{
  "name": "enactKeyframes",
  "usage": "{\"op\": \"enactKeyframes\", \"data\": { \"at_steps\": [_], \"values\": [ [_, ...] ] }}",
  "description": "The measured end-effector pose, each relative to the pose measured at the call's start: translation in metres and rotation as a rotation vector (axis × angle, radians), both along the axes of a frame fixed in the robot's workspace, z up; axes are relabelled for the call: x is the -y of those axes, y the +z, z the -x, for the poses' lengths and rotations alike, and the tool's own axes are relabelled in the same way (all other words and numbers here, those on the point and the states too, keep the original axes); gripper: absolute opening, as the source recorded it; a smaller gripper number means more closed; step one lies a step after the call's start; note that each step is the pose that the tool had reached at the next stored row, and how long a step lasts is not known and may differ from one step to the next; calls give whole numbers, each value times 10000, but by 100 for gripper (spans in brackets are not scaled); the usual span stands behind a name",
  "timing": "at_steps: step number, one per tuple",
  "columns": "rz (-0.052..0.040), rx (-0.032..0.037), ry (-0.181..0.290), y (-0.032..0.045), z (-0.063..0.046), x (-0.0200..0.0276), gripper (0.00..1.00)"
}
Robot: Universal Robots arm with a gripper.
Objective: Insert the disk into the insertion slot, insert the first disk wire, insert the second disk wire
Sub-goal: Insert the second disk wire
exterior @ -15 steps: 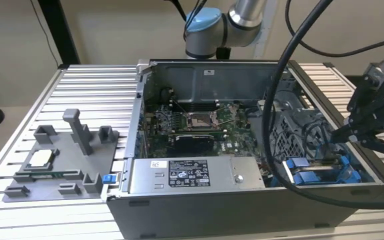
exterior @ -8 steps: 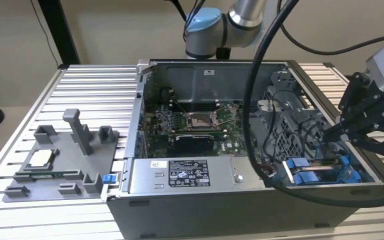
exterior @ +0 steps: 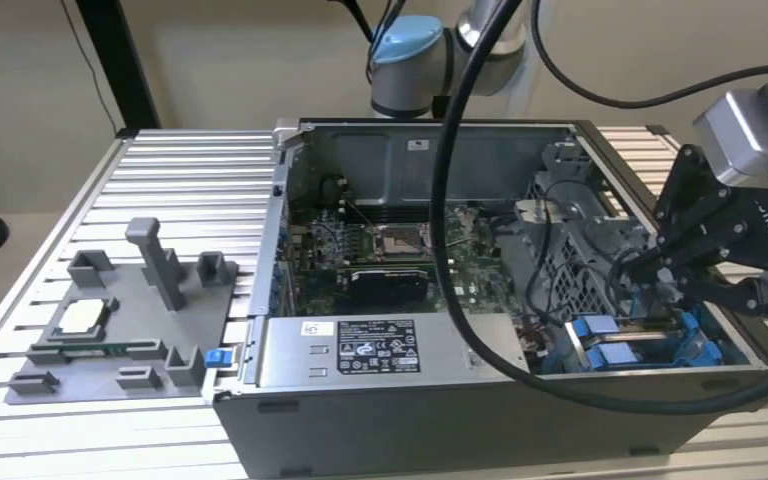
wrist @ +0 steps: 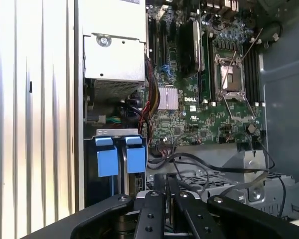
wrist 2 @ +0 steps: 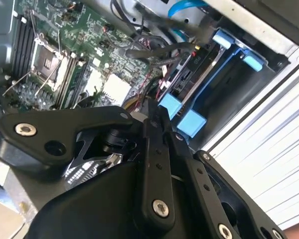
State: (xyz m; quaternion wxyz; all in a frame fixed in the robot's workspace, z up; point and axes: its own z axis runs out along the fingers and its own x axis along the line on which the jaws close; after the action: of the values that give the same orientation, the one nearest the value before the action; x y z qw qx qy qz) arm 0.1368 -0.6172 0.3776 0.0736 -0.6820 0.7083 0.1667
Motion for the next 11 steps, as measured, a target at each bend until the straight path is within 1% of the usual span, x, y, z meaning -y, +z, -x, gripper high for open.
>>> {"op": "enactKeyframes", "data": {
  "at_steps": [4, 6, 8, 11],
  "values": [
    [3, 7, 2, 1, -10, 0, 0],
    [2, 7, 7, 1, -45, 0, 0],
    [1, 7, 20, 0, -109, 0, 0],
    [2, 6, 50, -1, -241, 4, 0]
  ]
}}
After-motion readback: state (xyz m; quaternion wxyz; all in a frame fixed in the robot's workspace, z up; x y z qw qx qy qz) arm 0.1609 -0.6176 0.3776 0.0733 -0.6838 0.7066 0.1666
